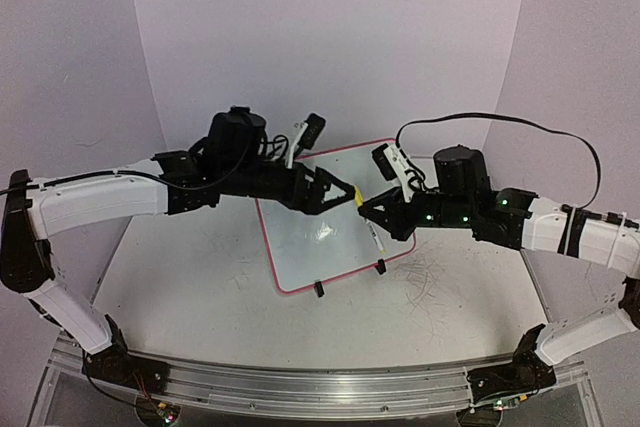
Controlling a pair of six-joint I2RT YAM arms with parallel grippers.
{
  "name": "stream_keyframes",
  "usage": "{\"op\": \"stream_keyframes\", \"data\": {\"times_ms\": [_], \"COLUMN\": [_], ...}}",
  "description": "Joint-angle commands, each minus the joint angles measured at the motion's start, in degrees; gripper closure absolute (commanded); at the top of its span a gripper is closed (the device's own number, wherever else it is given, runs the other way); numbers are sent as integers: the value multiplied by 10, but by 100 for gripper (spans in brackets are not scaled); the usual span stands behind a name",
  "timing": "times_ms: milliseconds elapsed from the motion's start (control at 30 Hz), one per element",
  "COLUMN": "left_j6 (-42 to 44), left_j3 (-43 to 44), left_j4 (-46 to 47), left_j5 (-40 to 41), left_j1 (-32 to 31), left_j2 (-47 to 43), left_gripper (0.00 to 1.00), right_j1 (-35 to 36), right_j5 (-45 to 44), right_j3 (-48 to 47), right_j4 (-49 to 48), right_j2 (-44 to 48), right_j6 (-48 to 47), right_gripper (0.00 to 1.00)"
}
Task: Write a sentence on the whiteboard
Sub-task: Pass from the right arm to the left
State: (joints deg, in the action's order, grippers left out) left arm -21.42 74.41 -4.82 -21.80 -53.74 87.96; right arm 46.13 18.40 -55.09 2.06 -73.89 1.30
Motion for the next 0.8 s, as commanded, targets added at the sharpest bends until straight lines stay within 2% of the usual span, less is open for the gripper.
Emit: {"op": "stream_keyframes", "data": {"times_ms": [0, 333, 433, 600, 767], "left_j6": [7, -53, -60, -62, -64], "left_j3": [25, 69, 75, 74, 69], "left_j4": [-20, -18, -16, -16, -20], "left_j5": [-23, -48, -47, -62, -76], "left_j1": [-11, -11, -11, -11, -11], "left_j2": [19, 62, 68, 75, 77], "left_gripper": [11, 34, 49, 64, 65], "right_j1": [12, 27, 28, 29, 29], "right_j5": [35, 27, 21, 14, 10], "right_j3": [-11, 8, 12, 17, 18], "right_j4": [-34, -33, -34, -34, -33], "right_j2": [7, 21, 23, 32, 35], "right_j6": [-48, -56, -60, -62, -62], "right_gripper": [100, 100, 100, 100, 100]}}
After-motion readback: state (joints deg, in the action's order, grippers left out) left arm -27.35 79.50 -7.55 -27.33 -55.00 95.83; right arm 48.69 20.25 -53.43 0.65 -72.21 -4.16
